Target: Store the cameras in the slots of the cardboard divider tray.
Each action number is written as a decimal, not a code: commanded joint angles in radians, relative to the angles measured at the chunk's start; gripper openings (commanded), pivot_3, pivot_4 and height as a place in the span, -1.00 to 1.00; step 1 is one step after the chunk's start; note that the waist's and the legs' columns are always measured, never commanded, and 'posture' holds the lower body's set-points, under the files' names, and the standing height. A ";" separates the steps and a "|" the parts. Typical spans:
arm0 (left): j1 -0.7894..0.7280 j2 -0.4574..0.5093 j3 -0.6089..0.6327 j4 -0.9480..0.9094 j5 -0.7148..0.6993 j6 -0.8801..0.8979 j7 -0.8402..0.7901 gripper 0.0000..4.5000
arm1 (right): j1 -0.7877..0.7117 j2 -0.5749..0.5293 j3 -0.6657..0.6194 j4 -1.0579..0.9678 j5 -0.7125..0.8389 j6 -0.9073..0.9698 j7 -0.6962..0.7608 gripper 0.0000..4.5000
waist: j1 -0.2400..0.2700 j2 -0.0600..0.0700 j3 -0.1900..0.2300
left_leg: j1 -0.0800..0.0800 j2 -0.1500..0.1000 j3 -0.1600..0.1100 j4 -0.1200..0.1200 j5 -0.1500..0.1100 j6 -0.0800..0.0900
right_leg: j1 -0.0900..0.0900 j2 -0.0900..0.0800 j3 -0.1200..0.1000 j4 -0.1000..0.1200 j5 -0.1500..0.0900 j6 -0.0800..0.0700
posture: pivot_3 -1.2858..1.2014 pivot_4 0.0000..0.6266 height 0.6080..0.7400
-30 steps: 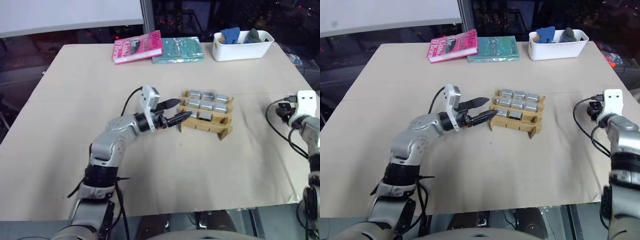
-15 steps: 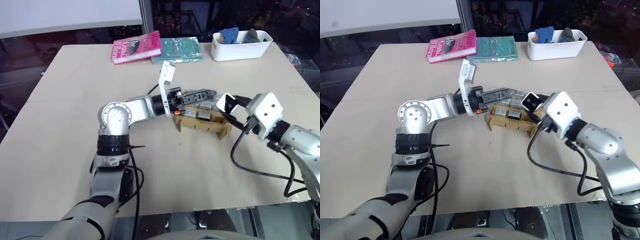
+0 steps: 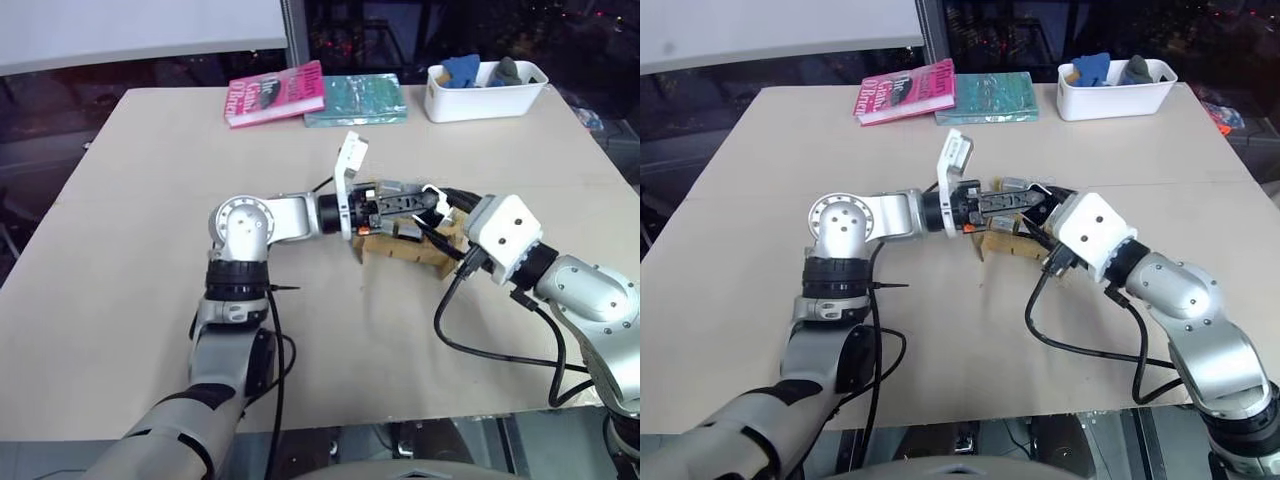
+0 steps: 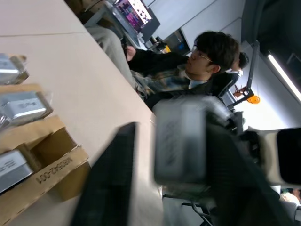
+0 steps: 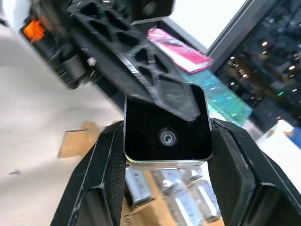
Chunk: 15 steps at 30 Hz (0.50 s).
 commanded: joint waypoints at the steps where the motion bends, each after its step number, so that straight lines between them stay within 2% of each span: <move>1: -0.028 0.001 -0.004 0.000 -0.002 0.001 -0.021 -0.68 | -0.017 0.009 -0.037 -0.064 0.048 0.015 0.015 0.50 | 0.000 0.000 0.000 | 0.000 0.000 0.000 0.000 0.000 0.000 | 0.000 0.000 0.000 0.000 0.000 0.000 | 0.03 -0.52 1.00; 3: -0.034 0.009 -0.006 0.005 0.006 -0.009 -0.034 -0.68 | -0.011 0.004 -0.035 -0.068 0.044 0.019 0.014 0.93 | 0.000 0.000 0.000 | 0.000 0.000 0.000 0.000 0.000 0.000 | 0.000 0.000 0.000 0.000 0.000 0.000 | 0.03 -0.52 1.00; 4: -0.035 0.017 -0.013 0.003 0.016 -0.023 -0.049 -0.68 | -0.002 -0.001 -0.033 -0.070 0.032 0.019 0.008 1.00 | 0.000 0.000 0.000 | 0.000 0.000 0.000 0.000 0.000 0.000 | 0.000 0.000 0.000 0.000 0.000 0.000 | 0.03 -0.52 1.00; 8: -0.046 0.056 -0.048 0.016 0.076 -0.113 -0.134 -0.68 | 0.048 0.016 -0.085 -0.088 0.037 0.058 -0.032 1.00 | 0.000 0.000 0.000 | 0.000 0.000 0.000 0.000 0.000 0.000 | 0.000 0.000 0.000 0.000 0.000 0.000 | 0.03 -0.52 1.00; 11: -0.055 0.122 -0.196 0.034 0.246 -0.348 -0.315 -0.68 | 0.187 0.051 -0.223 -0.135 0.183 0.102 0.012 1.00 | 0.011 0.000 0.000 | 0.000 0.000 0.000 0.000 0.000 0.000 | 0.000 0.000 -0.001 0.000 0.000 0.000 | 0.03 -0.52 1.00; 15: -0.134 0.126 -0.343 0.213 0.440 -0.649 -0.534 -0.68 | 0.414 0.078 -0.427 -0.203 0.291 0.086 0.052 1.00 | 0.030 0.000 0.000 | -0.001 -0.002 0.000 -0.001 0.000 0.000 | 0.000 0.000 -0.003 -0.001 0.000 0.000 | 0.03 -0.52 1.00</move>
